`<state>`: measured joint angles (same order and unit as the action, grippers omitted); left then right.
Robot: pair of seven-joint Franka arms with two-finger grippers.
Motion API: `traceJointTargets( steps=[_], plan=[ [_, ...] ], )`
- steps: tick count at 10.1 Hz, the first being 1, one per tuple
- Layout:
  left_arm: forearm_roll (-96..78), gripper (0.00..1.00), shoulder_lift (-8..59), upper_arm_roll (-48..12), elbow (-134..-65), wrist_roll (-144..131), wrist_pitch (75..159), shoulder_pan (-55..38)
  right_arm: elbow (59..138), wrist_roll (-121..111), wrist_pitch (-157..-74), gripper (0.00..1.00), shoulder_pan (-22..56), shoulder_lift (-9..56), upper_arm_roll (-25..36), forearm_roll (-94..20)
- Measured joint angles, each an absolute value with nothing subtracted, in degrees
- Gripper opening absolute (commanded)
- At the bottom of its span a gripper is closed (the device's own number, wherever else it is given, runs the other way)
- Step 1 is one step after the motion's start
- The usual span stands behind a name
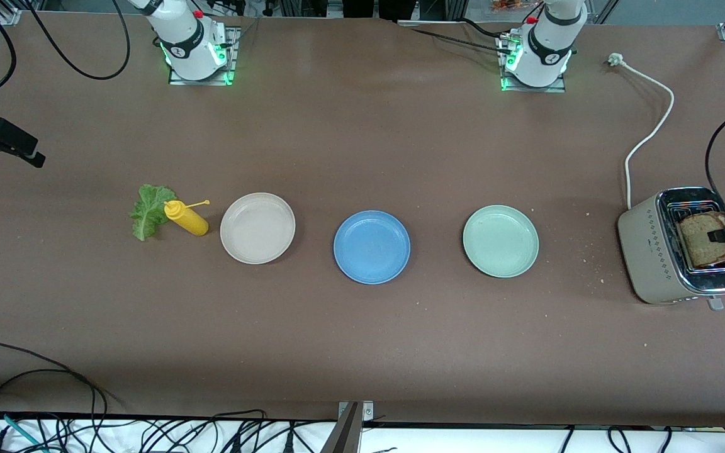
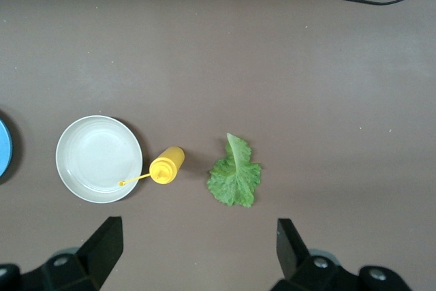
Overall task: Make sandwich in blue plate with both arms
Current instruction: 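Lower the left gripper into the toaster and grasp a bread slice, then lift the bread slice with the left gripper toward the blue plate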
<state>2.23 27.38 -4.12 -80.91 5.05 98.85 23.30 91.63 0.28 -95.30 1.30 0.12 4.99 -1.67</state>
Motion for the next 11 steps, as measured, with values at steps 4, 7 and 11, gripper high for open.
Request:
traceJointTargets(
  steps=[4, 7, 11],
  plan=[
    [2.05, 0.00, 23.63, -6.49, -74.69, 4.81, 85.29, 22.89, 91.47, 0.81, -95.04, 1.00, 1.54, 0.11, 4.87, -1.67],
    [-5.88, 0.00, 19.08, -10.20, -74.34, -6.43, 79.38, 22.38, 91.47, 0.88, -94.99, 1.00, 1.52, 0.12, 4.95, -1.67],
    [-14.94, 0.00, 18.82, -20.32, -77.40, -27.73, 80.72, 21.83, 91.45, 0.89, -94.94, 1.00, 1.52, 0.11, 5.00, -1.67]
  ],
)
